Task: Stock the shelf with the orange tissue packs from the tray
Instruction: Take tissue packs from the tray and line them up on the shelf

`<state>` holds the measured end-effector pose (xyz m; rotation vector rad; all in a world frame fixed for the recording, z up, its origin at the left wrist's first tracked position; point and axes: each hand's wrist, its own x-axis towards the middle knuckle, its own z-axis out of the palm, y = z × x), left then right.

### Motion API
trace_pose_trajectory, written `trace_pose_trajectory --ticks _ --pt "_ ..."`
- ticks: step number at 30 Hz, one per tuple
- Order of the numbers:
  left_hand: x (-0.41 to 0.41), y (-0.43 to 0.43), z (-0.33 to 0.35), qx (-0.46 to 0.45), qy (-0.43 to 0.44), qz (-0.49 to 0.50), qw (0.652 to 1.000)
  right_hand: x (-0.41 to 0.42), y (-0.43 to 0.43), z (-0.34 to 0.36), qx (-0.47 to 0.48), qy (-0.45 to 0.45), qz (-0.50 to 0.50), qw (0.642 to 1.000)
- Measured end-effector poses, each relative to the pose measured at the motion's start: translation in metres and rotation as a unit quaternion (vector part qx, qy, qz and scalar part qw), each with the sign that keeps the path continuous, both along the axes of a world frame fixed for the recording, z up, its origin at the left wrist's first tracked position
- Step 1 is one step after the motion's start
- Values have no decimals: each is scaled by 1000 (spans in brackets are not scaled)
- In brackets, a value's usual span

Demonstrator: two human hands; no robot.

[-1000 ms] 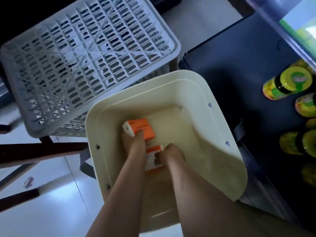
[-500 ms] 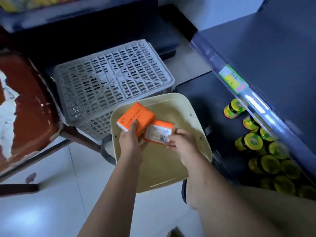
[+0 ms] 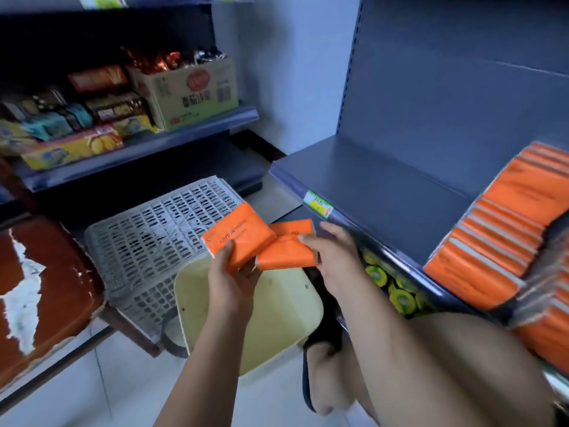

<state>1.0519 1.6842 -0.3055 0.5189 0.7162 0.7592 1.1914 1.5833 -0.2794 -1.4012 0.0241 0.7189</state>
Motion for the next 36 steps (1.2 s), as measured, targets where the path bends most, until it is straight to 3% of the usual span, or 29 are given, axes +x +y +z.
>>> trace_pose_trajectory --ticks 7,11,14,21,26,36 --pt "35 -39 61 90 -37 -71 993 30 -60 61 32 -98 27 994" --pt "62 -68 85 112 -64 -116 985 48 -103 87 20 -139 -19 990" --pt "83 -96 96 155 -84 -173 969 68 -150 103 7 -221 -60 973" --pt "142 -162 109 312 -74 -234 918 104 -292 126 -19 -287 -168 943" --pt "186 -199 127 370 -103 -256 887 113 -380 117 -57 -297 -256 918" --pt "279 -283 137 531 -135 -335 767 133 -478 117 -99 -382 -394 830"
